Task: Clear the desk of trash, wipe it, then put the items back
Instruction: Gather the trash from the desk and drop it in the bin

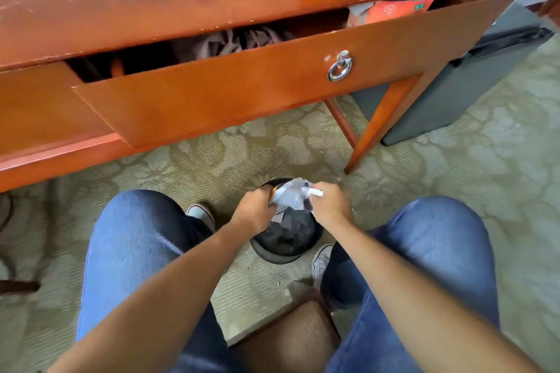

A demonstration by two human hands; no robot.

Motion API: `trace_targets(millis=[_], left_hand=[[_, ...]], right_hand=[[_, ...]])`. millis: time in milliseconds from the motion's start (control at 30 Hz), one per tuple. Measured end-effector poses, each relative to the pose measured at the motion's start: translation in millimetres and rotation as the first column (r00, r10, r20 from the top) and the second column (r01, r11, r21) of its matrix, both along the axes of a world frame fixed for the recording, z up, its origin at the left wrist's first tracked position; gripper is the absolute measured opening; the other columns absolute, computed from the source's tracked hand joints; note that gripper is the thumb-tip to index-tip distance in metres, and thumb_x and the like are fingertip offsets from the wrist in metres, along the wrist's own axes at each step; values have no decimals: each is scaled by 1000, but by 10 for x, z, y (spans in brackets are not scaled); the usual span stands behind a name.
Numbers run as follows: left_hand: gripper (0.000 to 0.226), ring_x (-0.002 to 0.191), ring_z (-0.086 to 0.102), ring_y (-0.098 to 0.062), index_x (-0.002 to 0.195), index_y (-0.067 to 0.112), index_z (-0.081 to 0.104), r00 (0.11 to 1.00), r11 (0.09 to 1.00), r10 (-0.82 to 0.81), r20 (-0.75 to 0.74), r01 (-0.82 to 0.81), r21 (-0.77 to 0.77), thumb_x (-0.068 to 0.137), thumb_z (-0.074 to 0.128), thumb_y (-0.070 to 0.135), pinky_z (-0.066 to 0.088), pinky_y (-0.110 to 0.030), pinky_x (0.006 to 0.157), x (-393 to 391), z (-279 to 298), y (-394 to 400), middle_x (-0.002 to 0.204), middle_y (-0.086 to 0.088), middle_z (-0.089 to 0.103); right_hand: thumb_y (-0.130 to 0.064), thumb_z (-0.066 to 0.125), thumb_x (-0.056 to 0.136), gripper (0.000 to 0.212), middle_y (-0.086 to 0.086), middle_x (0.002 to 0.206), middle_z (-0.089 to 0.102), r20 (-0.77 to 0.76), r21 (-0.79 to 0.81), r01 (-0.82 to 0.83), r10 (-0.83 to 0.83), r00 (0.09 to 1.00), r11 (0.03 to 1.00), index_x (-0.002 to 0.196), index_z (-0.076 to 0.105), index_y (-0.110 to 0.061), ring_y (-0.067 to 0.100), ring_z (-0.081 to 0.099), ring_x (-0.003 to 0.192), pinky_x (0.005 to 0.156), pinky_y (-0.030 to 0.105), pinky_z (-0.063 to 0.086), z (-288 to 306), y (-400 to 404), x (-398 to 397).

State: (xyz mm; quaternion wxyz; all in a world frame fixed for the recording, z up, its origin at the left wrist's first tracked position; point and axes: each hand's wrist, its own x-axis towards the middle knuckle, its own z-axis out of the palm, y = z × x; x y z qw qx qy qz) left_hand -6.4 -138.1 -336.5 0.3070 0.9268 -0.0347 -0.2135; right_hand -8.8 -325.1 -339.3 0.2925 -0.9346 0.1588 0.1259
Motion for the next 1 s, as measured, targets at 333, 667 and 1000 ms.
trace_targets(millis=[333, 667, 1000], left_hand=[[67, 104, 66, -32, 153, 15, 31, 959, 987, -52, -279, 92, 135, 97, 63, 34, 54, -43, 85, 210, -638, -63, 125, -14, 63], [86, 122, 59, -38, 165, 20, 11, 948, 979, -138, -287, 173, 103, 98, 61, 40, 49, -42, 83, 292, -835, -35, 160, -14, 35], [60, 90, 64, -25, 161, 21, 29, 996, 997, -83, -34, 83, 3, 105, 50, 26, 50, -34, 67, 331, -104, -160, 133, -14, 62]], right_hand=[[-11, 56, 96, 36, 12, 126, 67, -292, 51, 134, -113, 950, 990, 131, 64, -14, 36, 62, 115, 83, 31, 48, -659, 4, 167], [-16, 52, 101, 56, 9, 153, 49, -489, 89, 13, 33, 872, 996, 155, 40, -22, 34, 55, 130, 96, 39, 52, -860, 97, 160], [-11, 51, 96, 54, 6, 140, 61, -168, 129, 67, -45, 985, 989, 149, 49, -26, 31, 62, 117, 86, 37, 53, -40, 120, 238]])
